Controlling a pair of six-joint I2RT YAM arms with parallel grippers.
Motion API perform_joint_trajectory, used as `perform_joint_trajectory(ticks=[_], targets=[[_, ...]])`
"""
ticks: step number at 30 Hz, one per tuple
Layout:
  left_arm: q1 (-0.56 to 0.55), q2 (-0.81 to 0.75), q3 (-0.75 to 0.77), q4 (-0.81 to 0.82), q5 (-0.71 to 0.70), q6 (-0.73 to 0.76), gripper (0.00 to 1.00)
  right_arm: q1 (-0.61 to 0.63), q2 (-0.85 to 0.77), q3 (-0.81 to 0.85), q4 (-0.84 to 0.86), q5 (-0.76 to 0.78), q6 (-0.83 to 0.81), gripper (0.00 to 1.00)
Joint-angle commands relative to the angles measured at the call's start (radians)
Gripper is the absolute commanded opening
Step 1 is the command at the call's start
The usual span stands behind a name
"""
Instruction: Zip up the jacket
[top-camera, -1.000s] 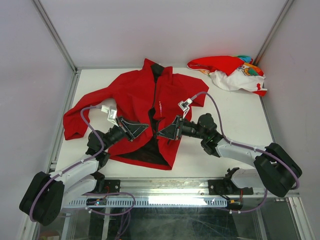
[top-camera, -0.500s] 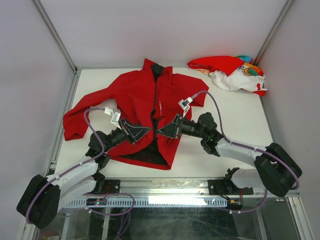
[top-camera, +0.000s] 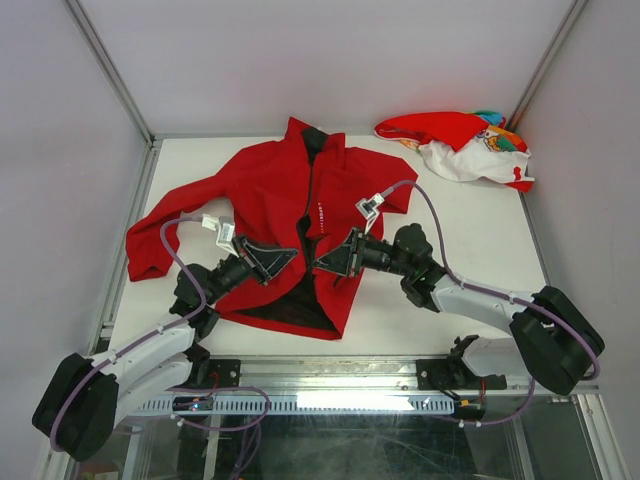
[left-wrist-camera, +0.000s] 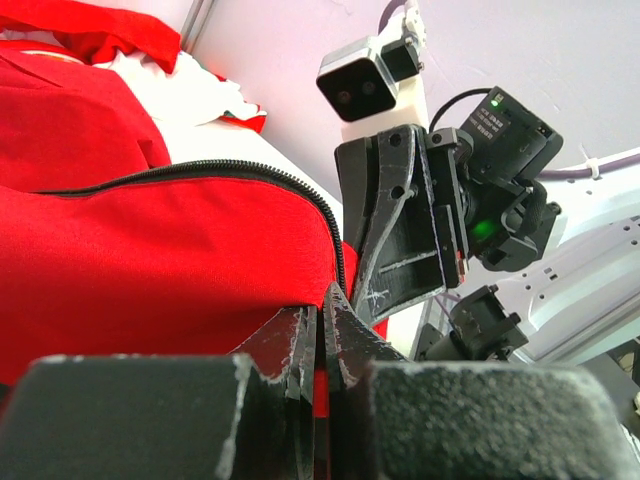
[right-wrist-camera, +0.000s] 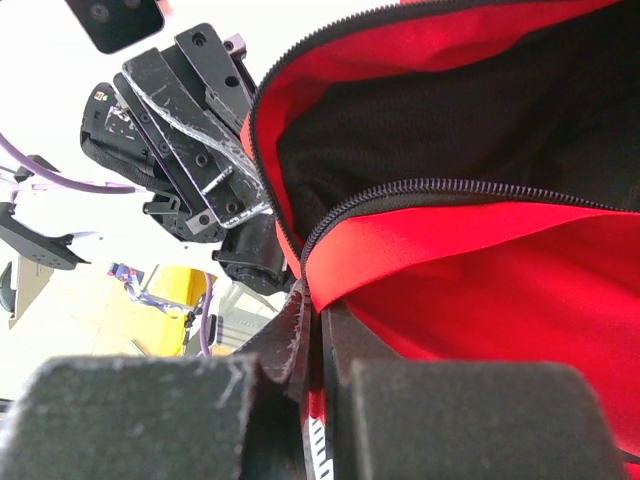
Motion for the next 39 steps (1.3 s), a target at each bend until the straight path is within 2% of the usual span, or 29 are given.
perform_joint_trajectory(ticks=[1,9,39], targets=[[-0.012,0.016,0.025,0.139,-0.016,-0.020,0.00,0.006,-0.042,-0.005,0.027,0.001,-0.031,0.00],[-0.012,-0.012,0.013,0.128,-0.031,-0.016,0.00,0.006,-0.043,-0.018,0.014,0.031,-0.044,0.00],[-0.012,-0.012,0.017,0.095,-0.038,0.008,0.00,0.006,-0.061,-0.019,0.056,-0.015,-0.030,0.00]])
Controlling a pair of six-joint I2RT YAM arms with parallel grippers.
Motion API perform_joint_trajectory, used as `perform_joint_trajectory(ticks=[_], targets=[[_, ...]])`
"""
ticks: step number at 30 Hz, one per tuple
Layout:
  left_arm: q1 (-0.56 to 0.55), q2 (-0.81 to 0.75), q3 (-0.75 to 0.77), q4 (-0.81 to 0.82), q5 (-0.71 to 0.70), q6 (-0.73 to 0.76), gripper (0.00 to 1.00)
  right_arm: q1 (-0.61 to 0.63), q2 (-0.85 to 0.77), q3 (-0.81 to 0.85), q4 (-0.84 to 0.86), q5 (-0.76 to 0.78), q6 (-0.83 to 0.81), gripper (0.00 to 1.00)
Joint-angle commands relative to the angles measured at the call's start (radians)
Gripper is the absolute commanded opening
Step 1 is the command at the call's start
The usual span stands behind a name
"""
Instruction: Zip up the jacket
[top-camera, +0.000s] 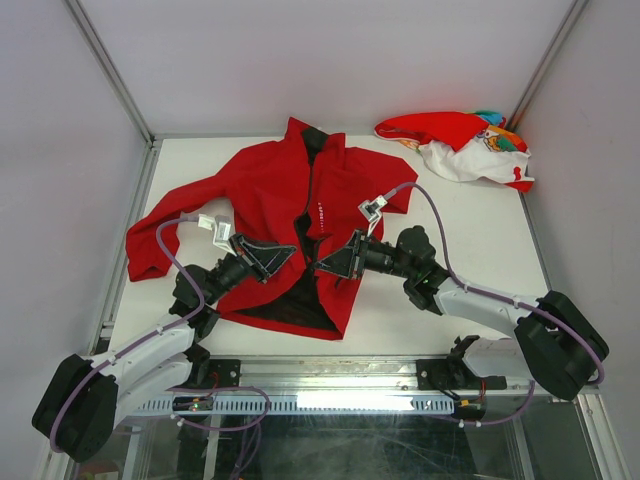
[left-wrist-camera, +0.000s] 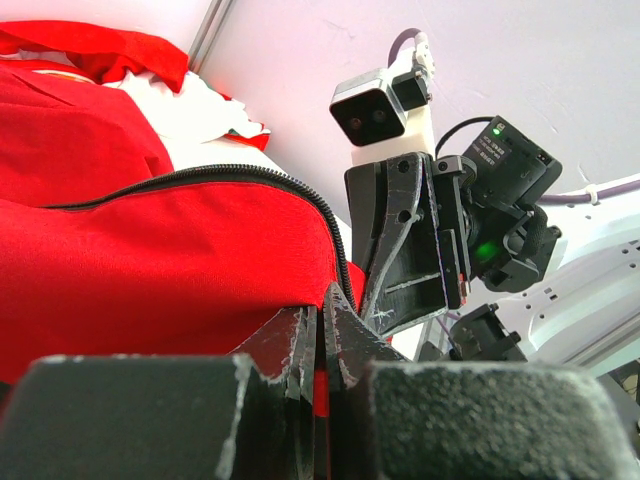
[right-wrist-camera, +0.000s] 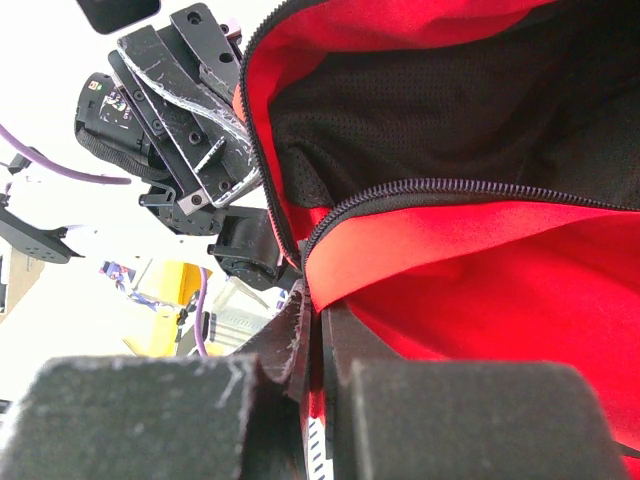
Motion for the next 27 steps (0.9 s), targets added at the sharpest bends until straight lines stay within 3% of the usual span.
perform_joint_trajectory(ticks=[1,27], targets=[[-0.010,-0.013,0.017,0.065,0.003,0.026,0.00,0.006,-0.022,0.009,0.069,-0.015,-0.006,0.00],[-0.012,0.004,0.013,0.079,0.026,0.018,0.00,0.006,-0.007,0.023,0.102,-0.012,0.018,0.00]])
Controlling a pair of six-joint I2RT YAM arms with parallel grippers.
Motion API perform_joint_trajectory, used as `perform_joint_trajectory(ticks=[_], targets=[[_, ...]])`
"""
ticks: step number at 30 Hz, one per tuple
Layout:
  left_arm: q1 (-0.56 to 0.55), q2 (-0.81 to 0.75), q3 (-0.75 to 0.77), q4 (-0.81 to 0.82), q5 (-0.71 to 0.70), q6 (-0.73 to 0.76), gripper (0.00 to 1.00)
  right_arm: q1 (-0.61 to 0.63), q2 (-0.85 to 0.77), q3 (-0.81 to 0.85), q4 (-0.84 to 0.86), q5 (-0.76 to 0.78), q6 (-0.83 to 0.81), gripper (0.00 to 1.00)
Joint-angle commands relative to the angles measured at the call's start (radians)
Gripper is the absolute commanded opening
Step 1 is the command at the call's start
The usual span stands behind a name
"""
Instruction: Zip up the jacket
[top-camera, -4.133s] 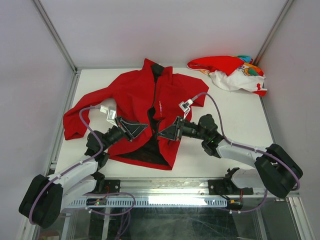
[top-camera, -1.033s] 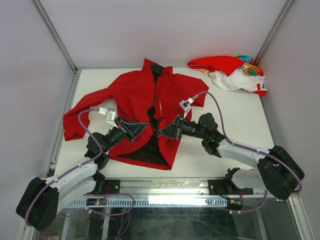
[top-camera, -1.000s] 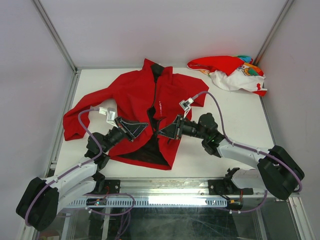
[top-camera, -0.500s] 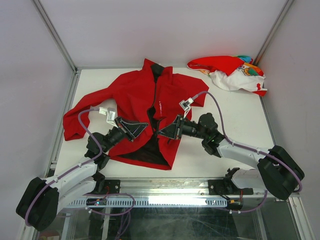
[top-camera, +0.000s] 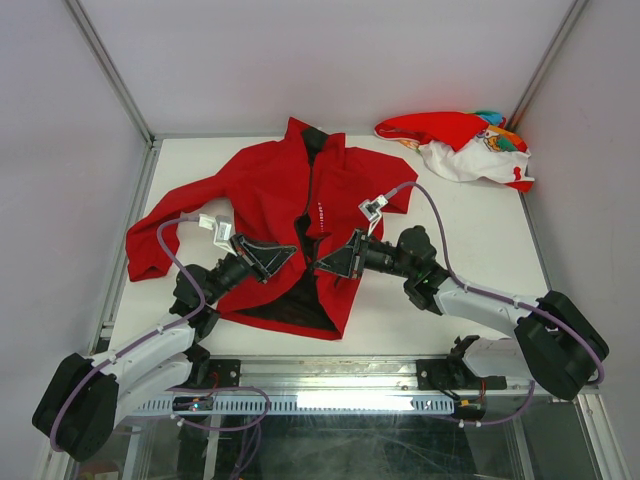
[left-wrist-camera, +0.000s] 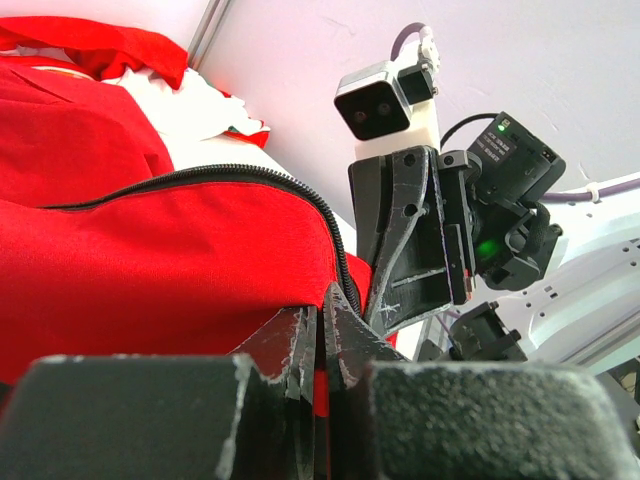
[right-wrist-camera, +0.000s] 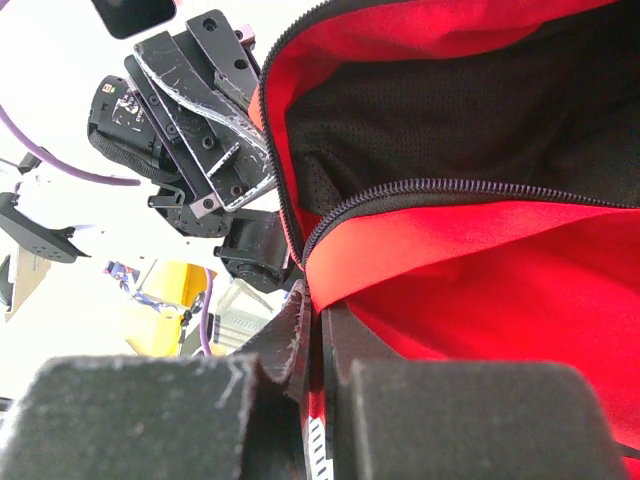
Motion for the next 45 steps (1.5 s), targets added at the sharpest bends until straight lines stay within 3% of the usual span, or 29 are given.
perform_joint_trajectory(ticks=[1,14,28,30,33,37,45], targets=[[-0.012,-0.003,0.013,0.078,0.023,0.018,0.00,0.006,-0.007,0.024,0.084,-0.007,0.008,0.00],[-0.018,-0.004,0.005,0.055,0.031,0.039,0.00,0.006,0.001,0.044,0.098,0.007,0.025,0.00],[-0.024,-0.109,0.023,-0.166,-0.019,0.115,0.00,0.006,-0.018,0.119,-0.050,0.003,-0.027,0.00],[-0.023,-0.109,0.026,-0.171,-0.027,0.081,0.08,0.006,-0.014,0.117,-0.057,0.000,-0.029,0.00],[-0.023,-0.103,0.035,-0.185,-0.030,0.002,0.30,0.006,-0.008,0.107,-0.058,-0.004,-0.027,0.00],[-0.024,-0.117,0.032,-0.213,-0.035,-0.108,0.45,0.006,-0.004,0.094,-0.052,-0.005,-0.022,0.00],[-0.024,-0.146,0.024,-0.294,-0.034,-0.284,0.53,0.006,0.017,0.093,-0.046,-0.002,-0.012,0.00]])
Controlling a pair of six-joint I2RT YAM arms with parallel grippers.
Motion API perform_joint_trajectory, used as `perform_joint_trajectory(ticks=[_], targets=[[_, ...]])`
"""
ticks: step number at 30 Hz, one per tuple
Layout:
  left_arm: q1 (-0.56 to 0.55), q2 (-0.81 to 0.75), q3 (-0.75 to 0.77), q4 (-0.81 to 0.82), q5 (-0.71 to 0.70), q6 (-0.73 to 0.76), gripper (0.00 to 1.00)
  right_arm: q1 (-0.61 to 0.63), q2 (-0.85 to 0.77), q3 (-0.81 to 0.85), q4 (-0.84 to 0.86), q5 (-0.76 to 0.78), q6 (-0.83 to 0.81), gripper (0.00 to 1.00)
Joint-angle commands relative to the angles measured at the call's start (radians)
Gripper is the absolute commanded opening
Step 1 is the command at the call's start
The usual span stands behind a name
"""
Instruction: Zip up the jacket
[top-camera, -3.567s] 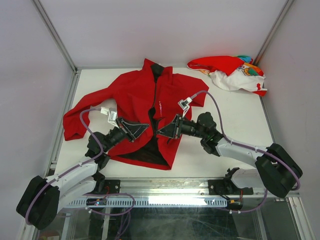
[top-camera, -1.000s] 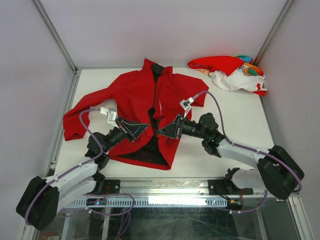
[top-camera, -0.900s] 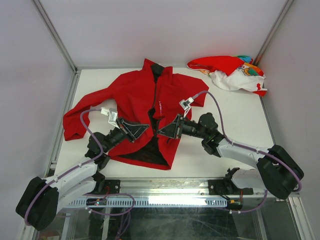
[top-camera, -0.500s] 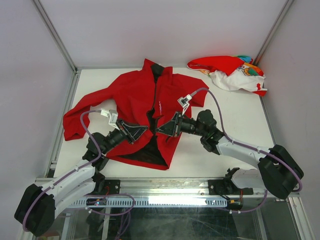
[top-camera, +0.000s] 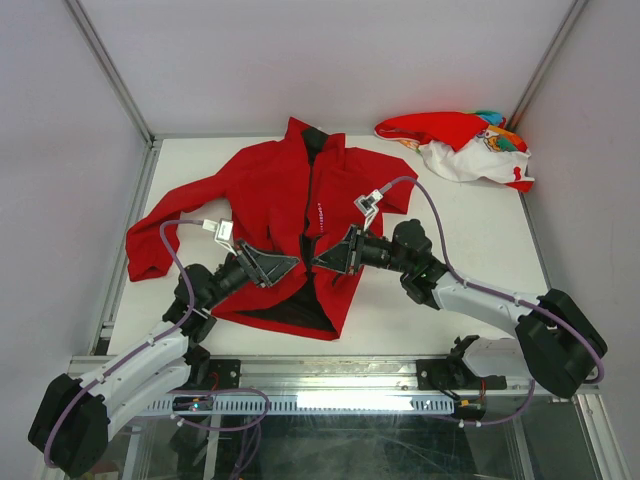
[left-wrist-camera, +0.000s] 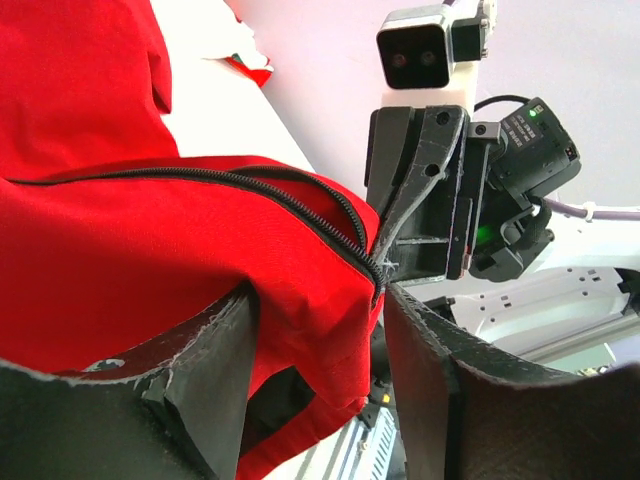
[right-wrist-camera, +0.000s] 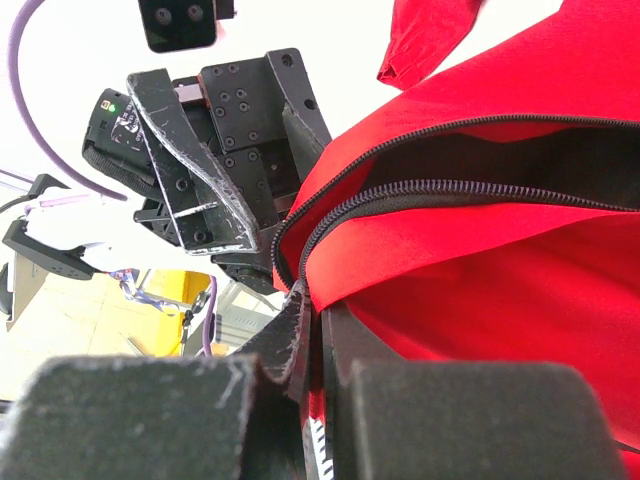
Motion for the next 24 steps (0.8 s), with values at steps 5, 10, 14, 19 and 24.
perform_joint_trajectory(ticks=[5,10,14,19,24], targets=[[-0.010,-0.013,0.015,0.015,0.018,-0.174,0.56,0.005,0.025,0.027,0.068,-0.008,0.008,0.00],[-0.011,0.000,0.037,-0.018,0.037,-0.188,0.55,0.005,0.030,0.028,0.060,-0.004,0.011,0.00],[-0.010,0.000,0.036,-0.048,0.034,-0.190,0.54,0.005,0.034,0.033,0.049,-0.001,0.013,0.00],[-0.010,0.014,0.038,-0.059,0.041,-0.184,0.51,0.005,0.048,0.043,0.023,0.007,0.012,0.00],[-0.011,0.019,0.041,-0.053,0.017,-0.175,0.22,0.005,0.052,0.047,0.009,0.007,0.013,0.00]])
